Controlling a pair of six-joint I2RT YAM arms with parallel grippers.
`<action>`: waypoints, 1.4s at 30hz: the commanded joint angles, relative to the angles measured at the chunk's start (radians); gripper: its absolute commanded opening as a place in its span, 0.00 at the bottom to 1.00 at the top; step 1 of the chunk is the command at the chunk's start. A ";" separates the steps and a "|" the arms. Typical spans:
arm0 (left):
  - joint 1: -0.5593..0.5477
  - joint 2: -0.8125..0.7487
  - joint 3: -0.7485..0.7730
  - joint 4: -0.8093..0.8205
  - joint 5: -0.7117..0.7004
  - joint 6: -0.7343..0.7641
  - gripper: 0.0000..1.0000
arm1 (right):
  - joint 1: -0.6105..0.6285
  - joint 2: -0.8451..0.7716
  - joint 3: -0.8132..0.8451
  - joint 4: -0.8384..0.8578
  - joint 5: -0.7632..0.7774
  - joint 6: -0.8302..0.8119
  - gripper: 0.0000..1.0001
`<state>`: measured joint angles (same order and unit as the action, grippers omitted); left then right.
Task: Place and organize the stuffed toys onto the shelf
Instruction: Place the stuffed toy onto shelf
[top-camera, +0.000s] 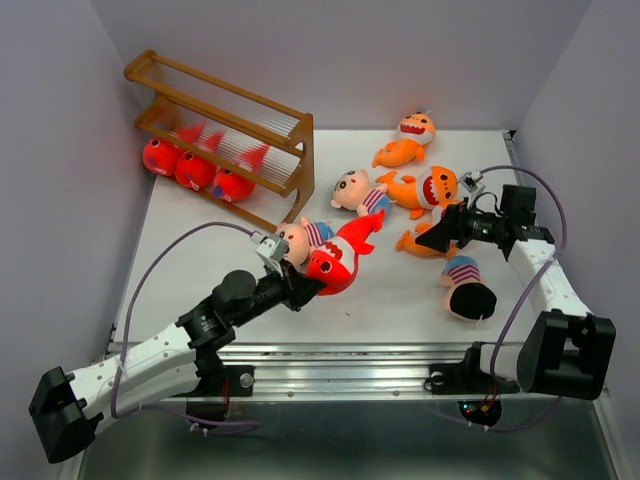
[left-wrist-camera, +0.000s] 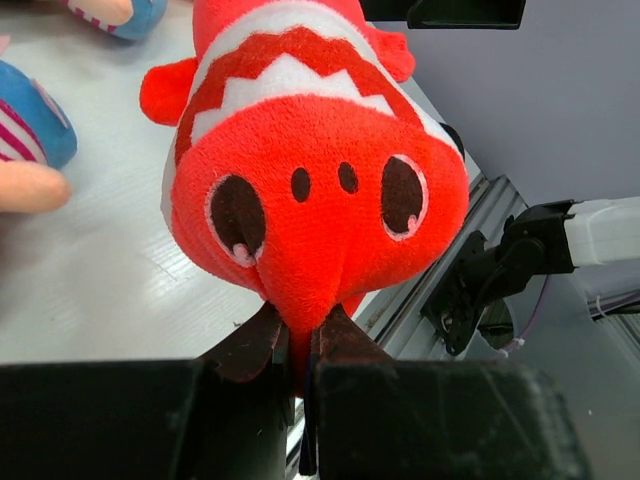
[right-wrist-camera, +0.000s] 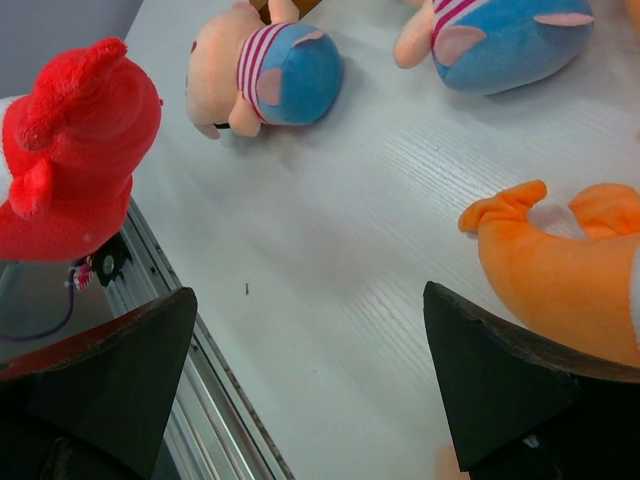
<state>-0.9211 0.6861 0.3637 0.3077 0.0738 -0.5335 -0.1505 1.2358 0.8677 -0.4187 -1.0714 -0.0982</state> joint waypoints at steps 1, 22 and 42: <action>0.007 -0.060 -0.026 0.015 0.017 -0.058 0.00 | -0.018 -0.004 -0.024 0.015 -0.028 -0.066 1.00; 0.022 -0.111 -0.069 -0.025 -0.023 -0.148 0.00 | -0.038 -0.036 -0.049 0.014 -0.053 -0.094 1.00; 0.139 -0.129 -0.086 -0.050 0.020 -0.178 0.00 | -0.038 -0.036 -0.050 0.014 -0.055 -0.094 1.00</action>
<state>-0.8246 0.5488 0.2726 0.2119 0.0566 -0.7116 -0.1825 1.2236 0.8181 -0.4191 -1.1084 -0.1696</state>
